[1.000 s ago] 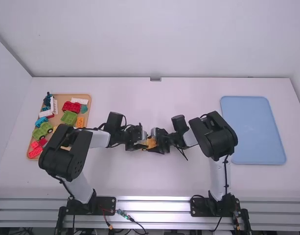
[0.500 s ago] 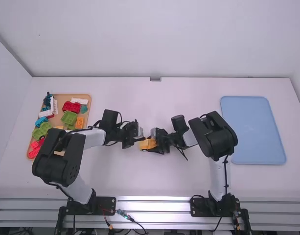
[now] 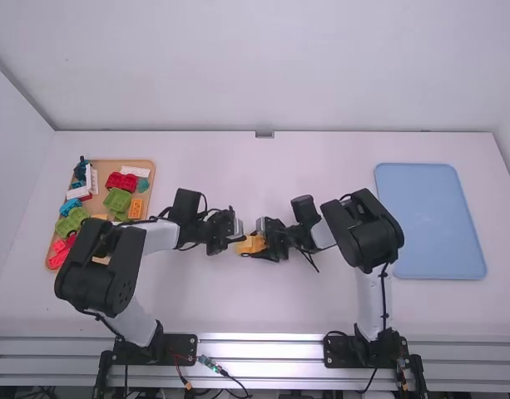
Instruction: Assemble lego blocks to make yellow taxi
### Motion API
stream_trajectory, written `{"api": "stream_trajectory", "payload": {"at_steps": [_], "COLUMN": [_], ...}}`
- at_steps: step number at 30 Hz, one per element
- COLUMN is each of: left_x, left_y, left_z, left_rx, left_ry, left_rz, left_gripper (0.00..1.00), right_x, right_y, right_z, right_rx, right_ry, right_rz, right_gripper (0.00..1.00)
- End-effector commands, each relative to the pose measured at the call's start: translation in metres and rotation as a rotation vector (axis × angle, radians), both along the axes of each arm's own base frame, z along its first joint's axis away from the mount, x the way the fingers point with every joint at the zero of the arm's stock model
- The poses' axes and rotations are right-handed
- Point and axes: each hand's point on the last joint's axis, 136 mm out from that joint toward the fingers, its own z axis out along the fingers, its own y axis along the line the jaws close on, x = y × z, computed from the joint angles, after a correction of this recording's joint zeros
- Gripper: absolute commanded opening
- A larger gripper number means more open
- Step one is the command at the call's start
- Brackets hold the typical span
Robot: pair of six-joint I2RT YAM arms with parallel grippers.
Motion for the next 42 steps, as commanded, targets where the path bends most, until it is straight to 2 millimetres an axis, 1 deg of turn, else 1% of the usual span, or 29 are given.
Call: {"api": "stream_trajectory", "payload": {"at_steps": [1,6,13,17,23,27,34,42], "left_x": [-0.004,-0.002,-0.003,-0.003,-0.015,-0.019,-0.008,-0.007], "left_y": [-0.002,-0.01,-0.01,-0.007,-0.01,-0.015,-0.017,-0.015], "left_z": [-0.005,-0.017,-0.018,-0.024,-0.028,-0.029,-0.037,-0.04], "left_rx": [-0.009,-0.013,0.0,0.03,0.028,0.032,0.032,0.035], "left_ry": [0.008,0.049,0.091,0.092,0.07,0.07,0.063,0.069], "left_rz": [-0.016,-0.02,-0.018,-0.003,-0.051,-0.069,-0.032,-0.027], "left_gripper": [0.02,0.02,0.02,0.02,0.02,0.02,0.02,0.02], "right_x": [0.003,0.003,0.003,0.01,0.015,0.015,0.014,0.013], "right_y": [-0.002,-0.002,-0.002,-0.006,-0.014,-0.014,-0.012,-0.012], "right_z": [-0.007,-0.007,-0.006,-0.005,-0.002,-0.001,-0.003,-0.002], "right_rx": [-0.02,-0.02,-0.019,-0.016,0.005,0.007,0.001,0.004], "right_ry": [0.011,0.01,0.01,0.015,0.022,0.019,0.021,0.022], "right_rz": [-0.015,-0.016,-0.018,-0.037,-0.052,-0.049,-0.047,-0.045], "right_gripper": [0.63,0.63,0.63,0.63,0.63,0.63,0.63,0.64]}}
